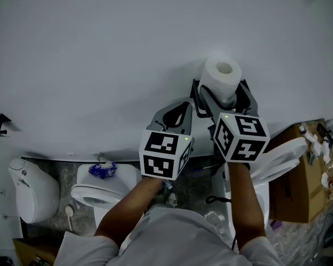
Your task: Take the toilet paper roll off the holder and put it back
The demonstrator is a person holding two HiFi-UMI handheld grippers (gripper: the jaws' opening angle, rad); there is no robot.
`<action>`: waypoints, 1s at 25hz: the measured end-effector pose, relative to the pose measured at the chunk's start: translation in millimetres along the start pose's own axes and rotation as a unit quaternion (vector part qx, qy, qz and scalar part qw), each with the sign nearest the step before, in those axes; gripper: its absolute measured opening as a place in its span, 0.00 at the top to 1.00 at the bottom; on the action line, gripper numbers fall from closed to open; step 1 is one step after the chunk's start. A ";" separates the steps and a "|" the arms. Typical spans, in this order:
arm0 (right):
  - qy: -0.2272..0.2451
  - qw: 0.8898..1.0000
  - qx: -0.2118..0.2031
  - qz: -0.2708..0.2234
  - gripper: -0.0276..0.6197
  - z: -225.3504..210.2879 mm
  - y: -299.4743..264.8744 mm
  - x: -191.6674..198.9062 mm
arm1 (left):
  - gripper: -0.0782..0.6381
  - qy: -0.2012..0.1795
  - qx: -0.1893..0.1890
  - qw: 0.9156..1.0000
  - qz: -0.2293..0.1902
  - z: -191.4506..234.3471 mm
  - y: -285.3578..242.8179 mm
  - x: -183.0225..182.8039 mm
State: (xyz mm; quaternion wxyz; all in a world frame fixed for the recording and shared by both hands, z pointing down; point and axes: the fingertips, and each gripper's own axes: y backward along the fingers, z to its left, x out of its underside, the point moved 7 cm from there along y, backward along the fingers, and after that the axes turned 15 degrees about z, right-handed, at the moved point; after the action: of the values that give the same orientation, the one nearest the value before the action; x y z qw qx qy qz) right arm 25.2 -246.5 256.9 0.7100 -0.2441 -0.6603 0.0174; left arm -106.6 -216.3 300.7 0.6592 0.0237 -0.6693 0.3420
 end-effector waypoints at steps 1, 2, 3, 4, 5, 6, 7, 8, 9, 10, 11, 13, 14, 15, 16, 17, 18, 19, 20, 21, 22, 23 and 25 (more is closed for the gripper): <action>-0.001 1.000 -0.002 0.000 0.34 -0.3 1.4 0.6 | 0.89 0.000 0.000 1.000 0.000 -1.3 0.4 0.4; -0.001 1.000 -0.004 -0.001 0.34 -0.8 2.8 1.3 | 0.89 0.000 -0.001 1.000 0.000 -2.6 0.9 0.8; -0.002 1.000 -0.006 -0.001 0.34 -1.4 4.3 1.8 | 0.89 0.000 -0.001 1.000 0.000 -4.2 1.3 1.1; -0.002 1.000 -0.007 -0.002 0.34 -2.1 6.0 2.3 | 0.89 0.000 -0.002 1.000 0.000 -6.0 1.8 1.4; -0.001 1.000 -0.008 -0.002 0.34 -2.9 8.0 2.8 | 0.89 0.000 -0.002 1.000 0.000 -8.2 2.4 1.6; -0.001 1.000 -0.009 -0.003 0.34 -3.8 10.1 3.4 | 0.89 0.000 -0.002 1.000 0.000 -10.5 2.9 1.9; 0.000 1.000 -0.010 -0.003 0.34 -4.7 12.0 4.1 | 0.89 0.000 -0.003 1.000 0.000 -12.6 3.2 2.2; 0.000 1.000 -0.010 -0.003 0.34 -5.4 13.5 5.0 | 0.89 0.000 -0.003 1.000 0.000 -14.2 3.4 2.5; 0.001 1.000 -0.011 -0.003 0.34 -5.7 14.8 6.1 | 0.89 0.000 -0.004 1.000 0.000 -15.4 3.6 3.0; 0.001 1.000 -0.013 -0.002 0.34 -5.9 16.0 7.3 | 0.89 0.000 -0.004 1.000 0.000 -16.4 3.9 3.7; 0.002 1.000 -0.015 -0.001 0.34 -5.9 17.4 8.8 | 0.89 0.001 -0.005 1.000 0.001 -17.5 4.3 4.6; 0.003 1.000 -0.018 0.000 0.34 -6.8 20.8 11.9 | 0.89 0.001 -0.006 1.000 0.002 -21.1 5.2 6.5; 0.002 1.000 -0.020 0.000 0.34 -7.9 22.8 13.3 | 0.89 0.001 -0.006 1.000 0.003 -23.5 5.6 7.1; 0.002 1.000 -0.021 0.000 0.34 -9.3 25.0 14.7 | 0.89 0.001 -0.006 1.000 0.003 -26.2 6.0 7.5; 0.002 1.000 -0.022 0.000 0.34 -10.7 27.3 15.9 | 0.89 0.000 -0.006 1.000 0.003 -29.0 6.4 7.7; 0.003 1.000 -0.023 0.000 0.34 -11.9 29.4 17.0 | 0.89 0.000 -0.007 1.000 0.002 -31.7 6.8 7.7; 0.003 1.000 -0.025 0.000 0.34 -12.7 31.4 18.1 | 0.89 -0.001 -0.007 1.000 0.002 -34.2 7.2 7.8; 0.004 1.000 -0.028 0.001 0.34 -13.0 33.3 19.2 | 0.89 -0.001 -0.008 1.000 0.001 -36.5 7.6 7.9; 0.005 1.000 -0.031 0.002 0.34 -12.8 35.0 20.2 | 0.89 -0.002 -0.008 1.000 0.001 -38.6 8.1 8.2; 0.007 0.999 -0.034 0.003 0.34 -12.4 36.7 21.3 | 0.89 -0.002 -0.008 1.000 0.001 -40.8 8.7 8.7; 0.009 0.999 -0.035 0.003 0.34 -12.0 38.5 22.4 | 0.89 -0.003 -0.008 1.000 0.001 -43.0 9.3 9.2; 0.010 0.999 -0.037 0.004 0.34 -12.1 40.4 23.5 | 0.89 -0.003 -0.008 1.000 0.001 -45.4 10.0 9.6; 0.011 0.999 -0.039 0.005 0.34 -13.1 44.2 26.1 | 0.89 -0.004 -0.008 1.000 0.001 -50.5 11.5 10.1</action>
State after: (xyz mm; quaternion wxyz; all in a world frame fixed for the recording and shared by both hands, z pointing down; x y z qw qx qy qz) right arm 54.2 -202.8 264.7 0.7069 -0.2756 -0.6514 -0.0075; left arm -69.8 -178.5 299.7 0.6559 0.0188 -0.6751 0.3373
